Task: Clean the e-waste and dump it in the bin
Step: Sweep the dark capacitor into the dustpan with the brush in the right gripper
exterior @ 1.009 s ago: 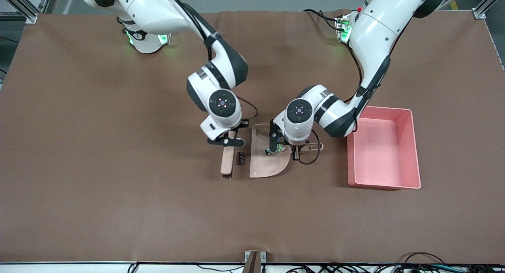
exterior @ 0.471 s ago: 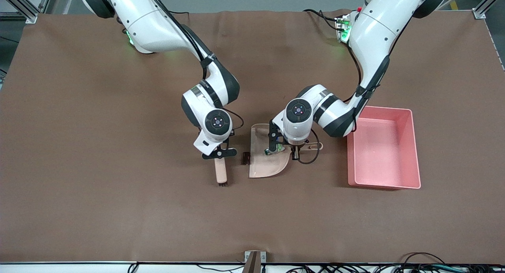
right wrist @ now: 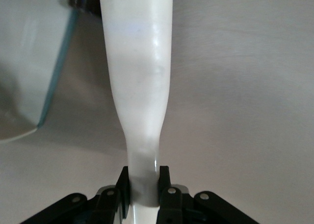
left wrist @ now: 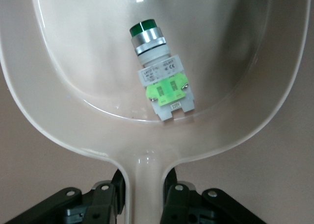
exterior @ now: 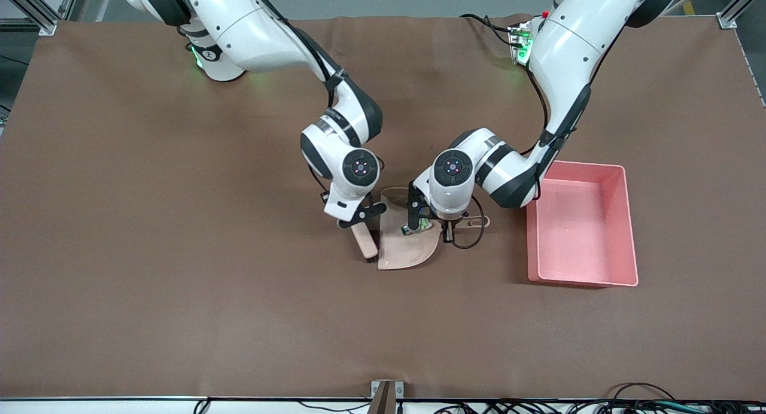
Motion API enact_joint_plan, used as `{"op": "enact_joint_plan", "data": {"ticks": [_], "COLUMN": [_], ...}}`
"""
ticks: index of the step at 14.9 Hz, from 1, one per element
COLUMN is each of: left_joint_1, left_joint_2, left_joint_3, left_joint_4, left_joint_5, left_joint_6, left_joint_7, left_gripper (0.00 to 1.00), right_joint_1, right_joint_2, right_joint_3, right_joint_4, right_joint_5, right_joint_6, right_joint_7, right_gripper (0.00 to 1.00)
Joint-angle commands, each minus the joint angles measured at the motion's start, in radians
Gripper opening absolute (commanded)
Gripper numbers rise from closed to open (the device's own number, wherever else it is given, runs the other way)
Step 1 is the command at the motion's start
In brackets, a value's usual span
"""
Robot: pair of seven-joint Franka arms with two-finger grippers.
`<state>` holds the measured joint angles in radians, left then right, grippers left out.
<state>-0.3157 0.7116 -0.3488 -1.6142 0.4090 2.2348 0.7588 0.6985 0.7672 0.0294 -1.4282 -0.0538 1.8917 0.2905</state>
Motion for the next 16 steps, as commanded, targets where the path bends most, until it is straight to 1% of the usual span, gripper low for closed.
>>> {"op": "enact_joint_plan", "data": {"ticks": [1, 3, 5, 6, 7, 9, 11, 14, 16], "left_joint_1": [-0.016, -0.014, -0.013, -0.007, 0.004, 0.006, 0.012, 0.023, 0.027], "left_joint_2": [0.025, 0.023, 0.025, 0.023, 0.020, 0.022, 0.023, 0.022, 0.023], "left_joint_3": [0.002, 0.002, 0.002, 0.002, 0.002, 0.002, 0.002, -0.004, -0.009], "left_joint_4": [0.027, 0.027, 0.027, 0.027, 0.025, 0.027, 0.025, 0.025, 0.024], "left_joint_5": [0.010, 0.014, 0.017, 0.019, 0.020, 0.020, 0.019, 0.004, -0.009], "left_joint_6": [-0.009, -0.009, -0.009, -0.009, -0.009, -0.009, -0.007, 0.003, 0.022], "left_joint_7": [-0.035, -0.032, -0.029, -0.024, -0.010, 0.004, 0.010, 0.034, 0.046], "left_gripper": [0.00, 0.00, 0.00, 0.00, 0.00, 0.00, 0.00, 0.01, 0.00], "right_joint_1": [0.006, 0.036, 0.067, 0.084, 0.082, 0.070, 0.050, 0.012, -0.037], "right_joint_2": [-0.022, -0.020, -0.025, -0.026, -0.028, -0.037, -0.054, -0.130, -0.172], "right_joint_3": [0.006, 0.015, 0.015, 0.014, 0.014, 0.014, 0.012, 0.014, 0.010], "right_joint_4": [-0.043, -0.035, -0.028, -0.002, 0.020, 0.023, 0.035, 0.035, 0.034], "right_joint_5": [-0.032, -0.002, 0.145, 0.205, 0.227, 0.233, 0.233, 0.233, 0.232], "right_joint_6": [0.004, 0.027, 0.046, 0.046, 0.041, 0.009, -0.078, -0.181, -0.239], "right_joint_7": [-0.048, -0.028, -0.010, 0.013, 0.036, 0.062, 0.056, -0.003, -0.042], "right_gripper": [0.00, 0.00, 0.00, 0.00, 0.00, 0.00, 0.00, 0.00, 0.00]}}
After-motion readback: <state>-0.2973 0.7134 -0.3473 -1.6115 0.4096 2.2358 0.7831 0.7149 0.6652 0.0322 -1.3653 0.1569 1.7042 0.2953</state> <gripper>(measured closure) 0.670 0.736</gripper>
